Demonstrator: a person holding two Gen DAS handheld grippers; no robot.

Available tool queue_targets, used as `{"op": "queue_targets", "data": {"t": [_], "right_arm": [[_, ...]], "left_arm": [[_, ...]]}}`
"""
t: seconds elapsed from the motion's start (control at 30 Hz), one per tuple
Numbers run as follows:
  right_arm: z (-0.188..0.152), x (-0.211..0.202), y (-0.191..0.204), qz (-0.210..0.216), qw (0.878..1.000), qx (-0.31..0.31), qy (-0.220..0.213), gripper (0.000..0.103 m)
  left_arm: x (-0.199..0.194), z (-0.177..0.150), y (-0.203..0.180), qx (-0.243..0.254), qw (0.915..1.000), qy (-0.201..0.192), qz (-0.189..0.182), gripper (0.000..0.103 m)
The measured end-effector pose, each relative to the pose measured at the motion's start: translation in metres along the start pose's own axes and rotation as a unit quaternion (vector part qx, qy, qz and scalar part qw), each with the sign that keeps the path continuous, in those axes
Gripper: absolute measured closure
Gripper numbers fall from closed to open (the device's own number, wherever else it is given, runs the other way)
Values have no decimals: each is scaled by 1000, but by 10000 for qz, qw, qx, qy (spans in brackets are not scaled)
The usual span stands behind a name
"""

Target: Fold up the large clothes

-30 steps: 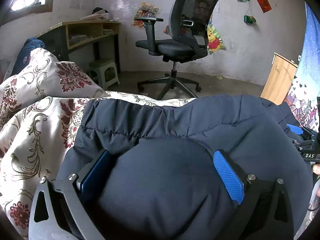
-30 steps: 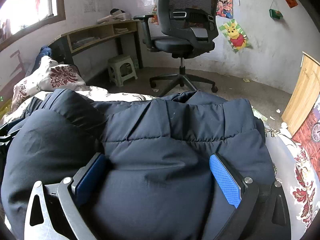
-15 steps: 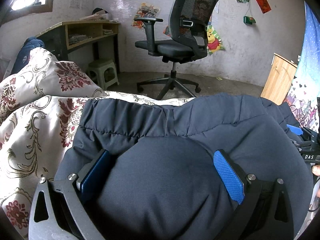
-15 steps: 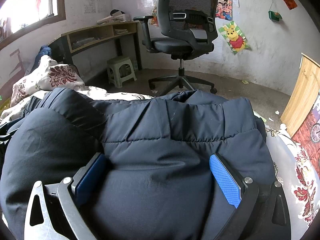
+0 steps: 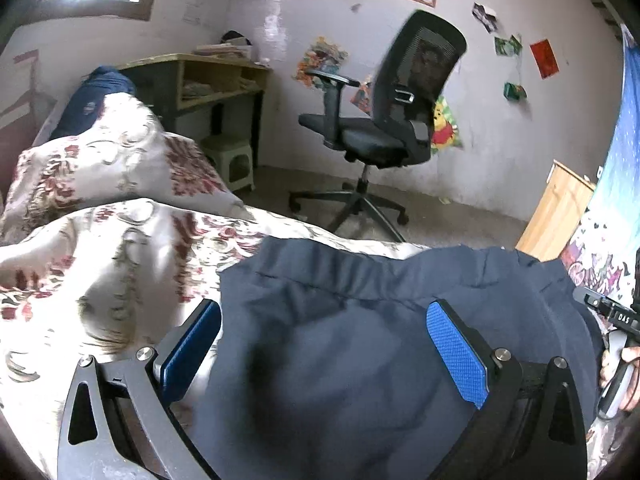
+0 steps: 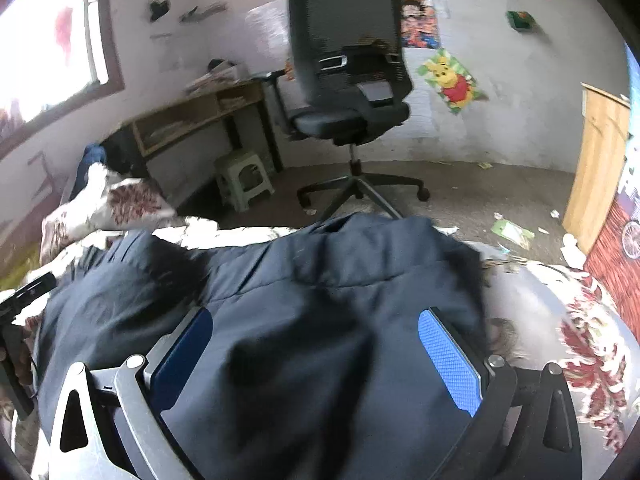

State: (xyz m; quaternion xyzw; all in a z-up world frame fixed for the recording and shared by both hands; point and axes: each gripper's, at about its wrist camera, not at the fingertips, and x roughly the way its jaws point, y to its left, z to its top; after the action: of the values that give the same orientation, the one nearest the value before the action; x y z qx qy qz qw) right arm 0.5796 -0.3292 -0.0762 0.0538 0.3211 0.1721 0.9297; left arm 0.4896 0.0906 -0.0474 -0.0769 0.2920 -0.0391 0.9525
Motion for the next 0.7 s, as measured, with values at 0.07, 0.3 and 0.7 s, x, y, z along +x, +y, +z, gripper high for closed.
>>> {"op": "queue_targets", "data": {"t": [0.07,0.3,0.7], "right_arm": [[5,-7,-11,-53,9999,98,-12,0],[7,-20,-35,-220,9994,269,41,0],[-8,-8,-43,-293,9984,123,462,0]], "left_arm": [[-4,2,9,17,10000,37,-11,2],[1,-9,30,-336,9981,490,-138,2],[22,-18,37,-437,9927,1116,-168,2]]}}
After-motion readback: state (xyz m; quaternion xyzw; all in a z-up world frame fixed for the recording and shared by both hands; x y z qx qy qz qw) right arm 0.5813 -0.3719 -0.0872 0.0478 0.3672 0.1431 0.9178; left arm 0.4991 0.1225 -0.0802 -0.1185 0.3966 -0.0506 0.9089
